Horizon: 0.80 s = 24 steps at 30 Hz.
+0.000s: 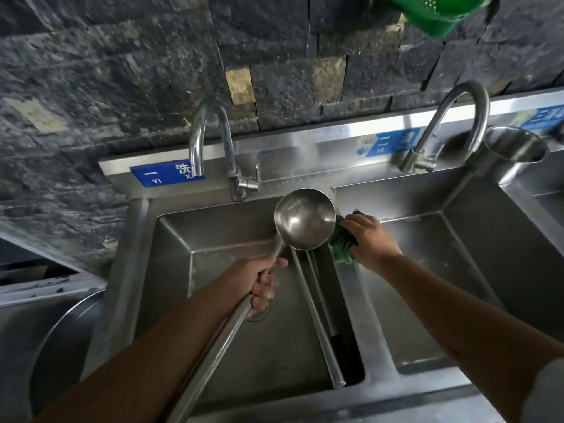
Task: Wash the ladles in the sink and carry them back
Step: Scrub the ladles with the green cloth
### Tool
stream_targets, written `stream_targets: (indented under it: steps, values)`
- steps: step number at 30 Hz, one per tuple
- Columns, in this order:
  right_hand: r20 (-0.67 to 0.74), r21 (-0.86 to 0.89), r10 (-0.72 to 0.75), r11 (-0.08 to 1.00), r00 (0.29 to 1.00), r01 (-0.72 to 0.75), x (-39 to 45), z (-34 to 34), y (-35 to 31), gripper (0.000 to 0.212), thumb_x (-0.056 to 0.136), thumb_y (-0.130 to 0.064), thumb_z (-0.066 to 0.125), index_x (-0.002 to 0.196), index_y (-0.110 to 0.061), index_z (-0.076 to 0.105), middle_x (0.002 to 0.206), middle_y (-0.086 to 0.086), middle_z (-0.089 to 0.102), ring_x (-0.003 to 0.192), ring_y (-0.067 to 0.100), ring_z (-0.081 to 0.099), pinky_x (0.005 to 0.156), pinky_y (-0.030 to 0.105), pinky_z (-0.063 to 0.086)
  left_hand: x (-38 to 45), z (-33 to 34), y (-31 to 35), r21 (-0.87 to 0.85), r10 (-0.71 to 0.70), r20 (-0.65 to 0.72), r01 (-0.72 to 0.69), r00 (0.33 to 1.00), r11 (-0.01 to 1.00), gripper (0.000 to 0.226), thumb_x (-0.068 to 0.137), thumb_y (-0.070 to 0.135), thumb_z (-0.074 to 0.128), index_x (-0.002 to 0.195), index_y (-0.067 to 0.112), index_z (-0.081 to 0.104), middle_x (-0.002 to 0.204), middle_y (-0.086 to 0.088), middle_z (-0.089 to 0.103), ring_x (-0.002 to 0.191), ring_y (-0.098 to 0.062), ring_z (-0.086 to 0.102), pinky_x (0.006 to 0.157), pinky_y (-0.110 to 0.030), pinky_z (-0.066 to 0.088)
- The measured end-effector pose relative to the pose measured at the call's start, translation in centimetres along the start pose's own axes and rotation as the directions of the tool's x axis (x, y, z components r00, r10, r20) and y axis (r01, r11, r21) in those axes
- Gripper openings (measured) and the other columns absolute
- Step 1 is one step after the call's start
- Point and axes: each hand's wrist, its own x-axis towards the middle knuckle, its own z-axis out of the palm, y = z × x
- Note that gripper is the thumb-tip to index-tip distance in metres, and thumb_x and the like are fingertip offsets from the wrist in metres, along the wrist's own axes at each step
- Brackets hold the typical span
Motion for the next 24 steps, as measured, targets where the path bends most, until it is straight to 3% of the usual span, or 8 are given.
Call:
stream_targets:
  steps: [3, 5, 7, 12, 16, 20, 24]
  values:
    - [0.151, -0.051, -0.026, 0.998, 0.988, 0.034, 1.7, 3.8, 0.5, 0.066, 0.074, -0.010, 0.058, 0.138, -0.026, 0.052, 0.148, 0.001, 0.045, 0.135, 0.037, 0.038, 0.107, 0.041, 0.040, 1.8, -0.1, -1.1, -0.064, -0.054, -0.027, 0.053, 0.998, 0.997, 0.024, 0.100, 0.032, 0.043, 0.110, 0.014, 0.056, 0.048, 0.008, 0.035, 0.030, -0.002, 0.029, 0.032, -0.011, 0.023]
    - [0.365, -0.167, 0.049, 0.986, 0.930, 0.013, 1.5, 6.5, 0.4, 0.074, 0.080, -0.030, 0.057, 0.148, -0.039, 0.028, 0.161, -0.003, 0.014, 0.147, 0.040, 0.011, 0.114, 0.055, 0.027, 2.8, -0.3, -1.6, -0.079, -0.075, -0.056, 0.071, 0.996, 0.994, 0.023, 0.100, 0.033, 0.043, 0.106, 0.015, 0.057, 0.048, 0.008, 0.034, 0.030, -0.002, 0.029, 0.031, -0.011, 0.023]
    - [0.457, -0.283, 0.090, 0.958, 0.885, 0.049, 1.0, 8.1, 0.6, 0.082, 0.079, -0.054, 0.055, 0.148, -0.046, 0.012, 0.161, -0.006, -0.009, 0.146, 0.044, -0.008, 0.109, 0.069, 0.019, 3.6, -0.7, -2.2, -0.090, -0.085, -0.081, 0.077, 0.993, 0.993, 0.022, 0.100, 0.032, 0.044, 0.105, 0.015, 0.057, 0.049, 0.007, 0.034, 0.030, -0.002, 0.029, 0.031, -0.010, 0.024]
    - [0.419, -0.249, 0.080, 0.968, 0.905, 0.030, 2.2, 8.3, 1.8, 0.092, 0.065, -0.088, 0.044, 0.145, -0.054, 0.011, 0.162, -0.007, -0.012, 0.146, 0.045, -0.009, 0.108, 0.069, 0.022, 4.3, -1.6, -3.7, -0.122, -0.071, -0.150, 0.053, 0.986, 0.991, 0.026, 0.098, 0.029, 0.047, 0.113, 0.010, 0.056, 0.053, 0.005, 0.035, 0.033, -0.004, 0.029, 0.035, -0.011, 0.025]
    - [0.377, -0.234, 0.097, 0.972, 0.921, -0.006, 3.2, 8.5, 2.1, 0.082, 0.074, -0.086, 0.034, 0.146, -0.053, 0.012, 0.163, -0.005, -0.012, 0.146, 0.044, -0.009, 0.109, 0.069, 0.022, 4.4, -2.0, -4.6, -0.113, -0.049, -0.206, 0.026, 0.977, 0.993, 0.032, 0.099, 0.028, 0.046, 0.122, 0.007, 0.053, 0.055, 0.004, 0.034, 0.034, -0.005, 0.029, 0.035, -0.012, 0.026]
    - [0.388, -0.264, 0.085, 0.964, 0.918, 0.023, 2.9, 8.0, 2.0, 0.095, 0.071, -0.088, 0.037, 0.148, -0.051, -0.005, 0.160, -0.005, -0.024, 0.142, 0.048, -0.023, 0.106, 0.077, 0.010, 4.4, -1.7, -5.0, -0.128, -0.041, -0.234, 0.011, 0.971, 0.992, 0.027, 0.099, 0.029, 0.046, 0.115, 0.009, 0.055, 0.054, 0.004, 0.035, 0.032, -0.005, 0.030, 0.033, -0.013, 0.027]
    - [0.323, -0.031, 0.146, 0.989, 0.935, -0.144, 0.5, 6.5, 2.1, 0.100, 0.071, -0.080, 0.051, 0.146, -0.054, -0.009, 0.158, -0.009, -0.028, 0.142, 0.042, -0.028, 0.109, 0.073, 0.006, 4.6, -0.7, -4.5, -0.117, -0.011, -0.206, -0.013, 0.978, 0.993, 0.022, 0.099, 0.027, 0.046, 0.112, 0.013, 0.055, 0.053, 0.005, 0.036, 0.032, -0.005, 0.031, 0.034, -0.012, 0.027]
